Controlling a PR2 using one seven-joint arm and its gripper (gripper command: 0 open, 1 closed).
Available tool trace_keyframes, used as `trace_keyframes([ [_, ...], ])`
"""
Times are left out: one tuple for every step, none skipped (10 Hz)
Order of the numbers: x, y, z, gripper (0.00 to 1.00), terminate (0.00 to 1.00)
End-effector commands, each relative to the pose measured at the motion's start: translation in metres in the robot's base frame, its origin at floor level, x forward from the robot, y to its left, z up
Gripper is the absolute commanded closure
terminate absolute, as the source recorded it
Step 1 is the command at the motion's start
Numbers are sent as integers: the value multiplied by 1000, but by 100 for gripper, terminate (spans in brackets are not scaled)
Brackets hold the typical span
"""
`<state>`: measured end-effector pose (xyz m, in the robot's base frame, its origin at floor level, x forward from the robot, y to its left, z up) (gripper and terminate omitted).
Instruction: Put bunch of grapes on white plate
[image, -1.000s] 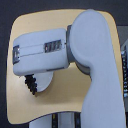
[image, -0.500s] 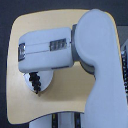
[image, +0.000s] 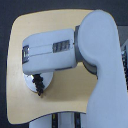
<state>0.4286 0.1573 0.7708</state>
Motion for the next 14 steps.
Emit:
trace_keyframes([
  [6,6,-4,100,0],
  [9,8,-4,100,0],
  [12,8,-4,100,0],
  [15,6,-4,100,0],
  [17,6,-4,100,0],
  [18,6,-3,100,0],
  [20,5,-2,100,0],
  [21,3,-1,100,0],
  [22,2,1,100,0],
  [23,0,3,100,0],
  [25,-4,5,0,0],
  [24,-10,7,0,0],
  [25,-12,9,0,0],
  [26,-14,13,0,0],
])
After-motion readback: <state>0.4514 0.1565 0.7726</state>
